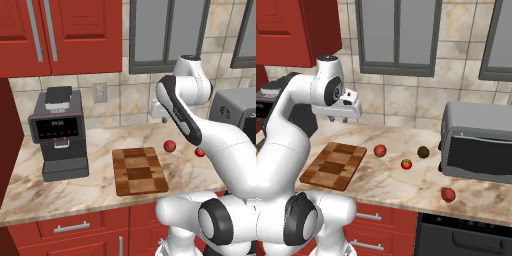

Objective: Place the avocado, onion, tomato, and bell pepper on the cutting board.

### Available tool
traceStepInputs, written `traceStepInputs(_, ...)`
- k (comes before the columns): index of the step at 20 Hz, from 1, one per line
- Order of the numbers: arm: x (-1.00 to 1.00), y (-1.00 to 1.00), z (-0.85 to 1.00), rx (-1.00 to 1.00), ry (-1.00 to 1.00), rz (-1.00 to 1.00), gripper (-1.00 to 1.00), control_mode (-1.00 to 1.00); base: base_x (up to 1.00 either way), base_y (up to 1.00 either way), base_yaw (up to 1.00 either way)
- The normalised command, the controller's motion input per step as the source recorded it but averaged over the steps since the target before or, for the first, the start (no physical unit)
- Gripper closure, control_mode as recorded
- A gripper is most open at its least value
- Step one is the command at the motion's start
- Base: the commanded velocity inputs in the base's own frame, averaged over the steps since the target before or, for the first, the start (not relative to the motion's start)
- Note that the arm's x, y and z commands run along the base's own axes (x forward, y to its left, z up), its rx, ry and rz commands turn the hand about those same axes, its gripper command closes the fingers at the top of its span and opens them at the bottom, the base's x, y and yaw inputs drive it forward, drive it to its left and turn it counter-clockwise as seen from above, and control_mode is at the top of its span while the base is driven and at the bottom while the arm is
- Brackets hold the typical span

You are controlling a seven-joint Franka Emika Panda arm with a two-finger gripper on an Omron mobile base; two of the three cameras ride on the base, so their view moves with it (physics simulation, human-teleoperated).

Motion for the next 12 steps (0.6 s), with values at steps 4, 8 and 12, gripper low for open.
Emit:
traceStepInputs(4, -0.09, 0.0, 0.0, 0.0, -0.02, 0.0, -1.0, -1.0, 0.0, 0.0, 0.0)
traceStepInputs(8, -0.5, -0.05, -0.02, 0.0, -0.07, 0.0, -1.0, -1.0, 0.0, 0.0, 0.0)
traceStepInputs(12, -0.67, -0.13, 0.0, 0.03, -0.12, -0.03, -1.0, -1.0, 0.0, 0.0, 0.0)
